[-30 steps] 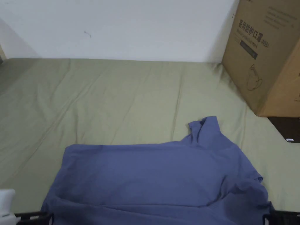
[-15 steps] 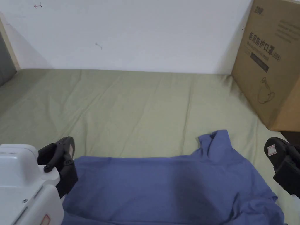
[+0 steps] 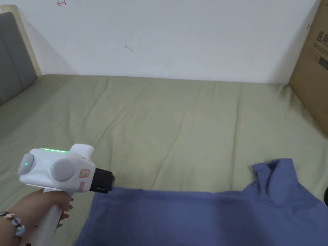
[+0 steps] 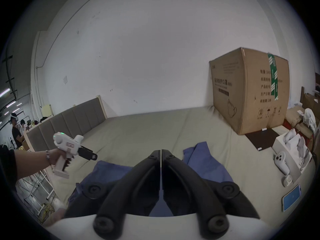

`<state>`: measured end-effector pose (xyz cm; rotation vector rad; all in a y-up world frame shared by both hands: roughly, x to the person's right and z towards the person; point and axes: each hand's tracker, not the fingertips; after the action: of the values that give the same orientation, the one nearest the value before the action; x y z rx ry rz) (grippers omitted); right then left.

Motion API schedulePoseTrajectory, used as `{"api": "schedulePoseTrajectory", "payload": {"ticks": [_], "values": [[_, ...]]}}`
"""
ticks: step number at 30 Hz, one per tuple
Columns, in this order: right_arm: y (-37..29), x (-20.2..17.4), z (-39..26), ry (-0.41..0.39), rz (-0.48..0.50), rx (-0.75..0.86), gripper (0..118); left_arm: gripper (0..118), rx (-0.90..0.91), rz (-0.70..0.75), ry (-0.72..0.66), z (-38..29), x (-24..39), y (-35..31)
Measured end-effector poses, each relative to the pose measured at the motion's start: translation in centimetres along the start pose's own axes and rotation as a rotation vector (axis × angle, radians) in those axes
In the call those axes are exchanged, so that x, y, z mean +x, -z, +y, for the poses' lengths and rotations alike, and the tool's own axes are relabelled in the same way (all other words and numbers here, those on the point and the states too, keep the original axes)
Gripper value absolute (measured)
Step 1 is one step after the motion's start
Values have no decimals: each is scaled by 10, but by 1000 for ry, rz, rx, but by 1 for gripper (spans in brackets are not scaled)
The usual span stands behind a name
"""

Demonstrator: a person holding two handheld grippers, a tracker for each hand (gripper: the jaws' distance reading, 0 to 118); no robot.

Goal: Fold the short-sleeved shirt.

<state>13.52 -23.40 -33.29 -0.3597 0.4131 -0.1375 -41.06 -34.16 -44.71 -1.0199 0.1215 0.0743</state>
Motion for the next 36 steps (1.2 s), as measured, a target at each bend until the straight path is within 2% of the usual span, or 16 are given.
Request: {"api": "schedulePoseTrajectory", "payload": {"ticks": [1, 2, 6, 8, 9, 10, 12, 13, 18, 21, 22, 24, 25, 29, 34, 36], "values": [[3, 0, -1, 4, -1, -13, 2, 118, 1, -20, -2, -1, -3, 15], [5, 1, -2, 4, -5, -23, 2, 112, 20, -34, -6, -2, -5, 25], [12, 15, -9, -2, -28, -72, 2, 113, -113, 16, 12, -14, -2, 78], [15, 21, -9, -1, -39, -88, 2, 110, -35, 17, 6, -21, 5, 68], [16, 22, -8, 1, -40, -96, 2, 102, -12, 42, 36, -23, 12, 62], [18, 27, -7, 4, -37, -104, 2, 81, 35, 36, 74, -28, 19, 49], [25, 39, -4, 15, -30, -110, 2, 16, 99, 30, 180, -40, 34, 23], [29, 44, -1, 19, -26, -112, 2, 3, 90, 45, 208, -44, 41, 17], [96, 96, 20, 77, -21, -181, 3, 3, 249, 18, 226, -54, 59, -39], [159, 135, 27, 126, -65, -326, 33, 3, 339, -41, 141, -48, 54, -73], [181, 147, 27, 139, -95, -390, 33, 3, 342, -37, 127, -47, 54, -79], [222, 164, 20, 145, -138, -548, 98, 3, 351, -23, 109, -43, 52, -87], [238, 171, 14, 155, -167, -591, 118, 3, 353, -30, 103, -44, 51, -90], [286, 190, -8, 164, -261, -711, 117, 3, 332, -35, 93, -44, 49, -89], [319, 197, -36, 110, -325, -820, 113, 3, 293, -19, 78, -41, 46, -77], [314, 187, -35, 28, -316, -789, 111, 3, 277, -9, 93, -41, 47, -71]]}}
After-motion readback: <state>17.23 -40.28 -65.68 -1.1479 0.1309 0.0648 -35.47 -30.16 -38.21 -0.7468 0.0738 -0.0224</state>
